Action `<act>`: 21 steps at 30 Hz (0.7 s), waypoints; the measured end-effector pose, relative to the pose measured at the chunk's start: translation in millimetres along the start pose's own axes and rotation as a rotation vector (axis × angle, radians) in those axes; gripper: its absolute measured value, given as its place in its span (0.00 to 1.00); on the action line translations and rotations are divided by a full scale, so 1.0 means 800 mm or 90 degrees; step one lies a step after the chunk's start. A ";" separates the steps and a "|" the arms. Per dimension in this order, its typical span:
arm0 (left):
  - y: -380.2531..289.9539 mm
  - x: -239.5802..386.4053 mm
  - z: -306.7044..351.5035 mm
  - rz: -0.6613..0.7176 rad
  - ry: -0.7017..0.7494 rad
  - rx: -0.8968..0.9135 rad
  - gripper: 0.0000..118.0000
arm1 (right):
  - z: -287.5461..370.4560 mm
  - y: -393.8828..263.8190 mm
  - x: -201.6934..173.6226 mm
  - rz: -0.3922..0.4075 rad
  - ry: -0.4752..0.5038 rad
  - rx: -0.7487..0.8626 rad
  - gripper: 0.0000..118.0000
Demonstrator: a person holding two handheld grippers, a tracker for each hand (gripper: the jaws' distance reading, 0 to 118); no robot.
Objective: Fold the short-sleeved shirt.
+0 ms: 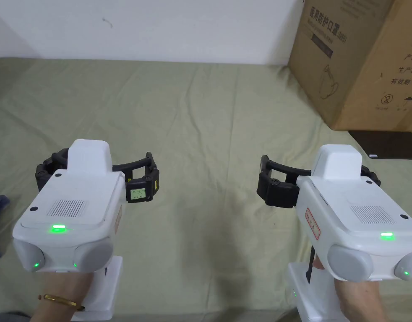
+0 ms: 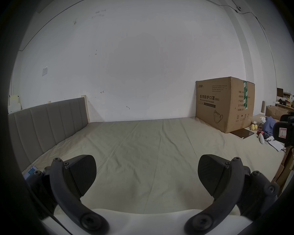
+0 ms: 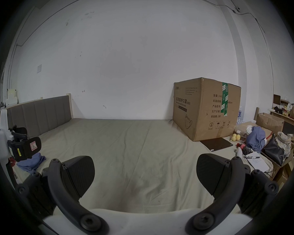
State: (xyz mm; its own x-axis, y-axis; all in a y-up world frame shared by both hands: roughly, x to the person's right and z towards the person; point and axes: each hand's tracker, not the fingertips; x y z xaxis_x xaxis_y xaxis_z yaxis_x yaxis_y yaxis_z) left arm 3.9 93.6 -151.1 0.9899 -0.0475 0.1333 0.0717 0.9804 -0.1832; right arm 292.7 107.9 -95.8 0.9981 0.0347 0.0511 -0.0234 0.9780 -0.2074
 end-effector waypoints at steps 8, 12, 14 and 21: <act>0.002 0.000 0.001 0.001 0.001 0.004 1.00 | 0.000 0.000 0.000 -0.002 0.002 -0.001 1.00; 0.002 -0.001 0.000 0.001 0.003 0.005 1.00 | 0.000 0.001 -0.001 0.001 0.002 0.000 1.00; 0.002 -0.001 0.000 0.001 0.003 0.005 1.00 | 0.000 0.002 0.000 -0.001 0.001 0.000 1.00; 0.005 0.000 0.002 -0.001 0.002 0.005 1.00 | 0.000 0.003 0.000 0.000 0.004 0.001 1.00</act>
State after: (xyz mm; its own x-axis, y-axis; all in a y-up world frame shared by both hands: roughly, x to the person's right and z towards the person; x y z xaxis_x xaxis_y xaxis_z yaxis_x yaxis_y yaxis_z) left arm 4.4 97.4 -150.2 0.9903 -0.0494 0.1299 0.0720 0.9819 -0.1752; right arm 292.8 110.2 -96.6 0.9984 0.0334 0.0457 -0.0233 0.9784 -0.2052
